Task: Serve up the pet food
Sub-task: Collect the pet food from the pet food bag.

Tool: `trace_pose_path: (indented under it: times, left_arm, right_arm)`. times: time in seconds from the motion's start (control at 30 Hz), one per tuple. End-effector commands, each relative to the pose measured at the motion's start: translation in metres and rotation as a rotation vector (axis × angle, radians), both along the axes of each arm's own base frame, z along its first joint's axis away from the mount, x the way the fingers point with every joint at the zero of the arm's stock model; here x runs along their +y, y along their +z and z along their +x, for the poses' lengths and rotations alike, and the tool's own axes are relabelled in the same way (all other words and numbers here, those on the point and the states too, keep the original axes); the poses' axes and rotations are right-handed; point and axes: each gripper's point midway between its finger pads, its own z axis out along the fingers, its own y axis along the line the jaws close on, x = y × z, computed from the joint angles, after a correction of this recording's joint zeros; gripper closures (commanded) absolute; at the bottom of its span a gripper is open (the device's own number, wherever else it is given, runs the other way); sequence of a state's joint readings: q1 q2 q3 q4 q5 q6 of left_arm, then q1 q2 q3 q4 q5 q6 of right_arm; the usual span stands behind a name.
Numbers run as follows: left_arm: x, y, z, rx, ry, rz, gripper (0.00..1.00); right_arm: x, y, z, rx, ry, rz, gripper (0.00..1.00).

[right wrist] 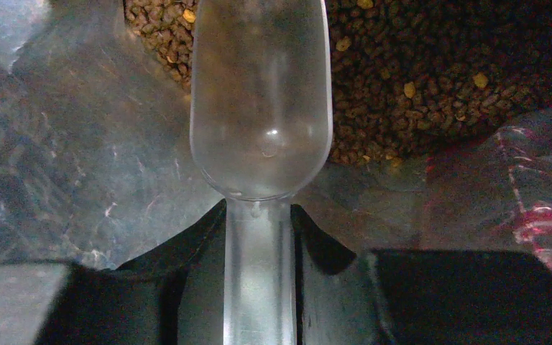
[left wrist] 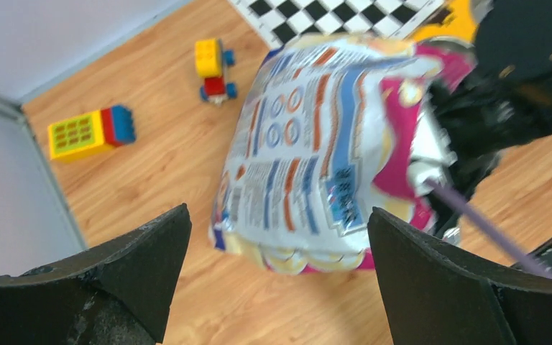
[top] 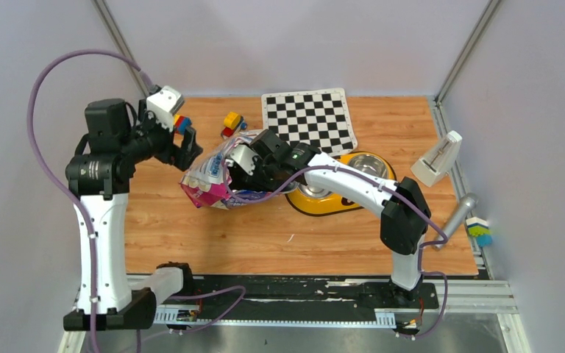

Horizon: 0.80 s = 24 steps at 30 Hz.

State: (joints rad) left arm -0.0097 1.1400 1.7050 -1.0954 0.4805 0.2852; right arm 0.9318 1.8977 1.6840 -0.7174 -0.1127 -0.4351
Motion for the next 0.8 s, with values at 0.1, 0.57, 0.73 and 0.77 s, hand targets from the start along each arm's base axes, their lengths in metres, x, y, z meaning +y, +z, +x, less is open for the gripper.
trace_pose_path:
  times: [0.1,0.57,0.73,0.77]
  left_arm:
    - [0.037,-0.069,-0.024,0.036,-0.171,0.155,0.03]
    - [0.026,-0.139,-0.039,-0.226,-0.305,0.295,0.04]
    - [0.030,-0.141,-0.021,-0.343,-0.223,0.274,0.05]
    - [0.032,-0.140,-0.014,-0.385,-0.207,0.277,0.09]
  right_arm:
    - [0.004,0.020,0.012,-0.026,-0.023,0.086,1.00]
    - [0.005,0.037,0.022,-0.008,-0.047,0.132,1.00]
    - [0.004,0.037,0.025,0.019,-0.053,0.143,1.00]
    - [0.004,0.037,0.026,0.025,-0.055,0.144,1.00]
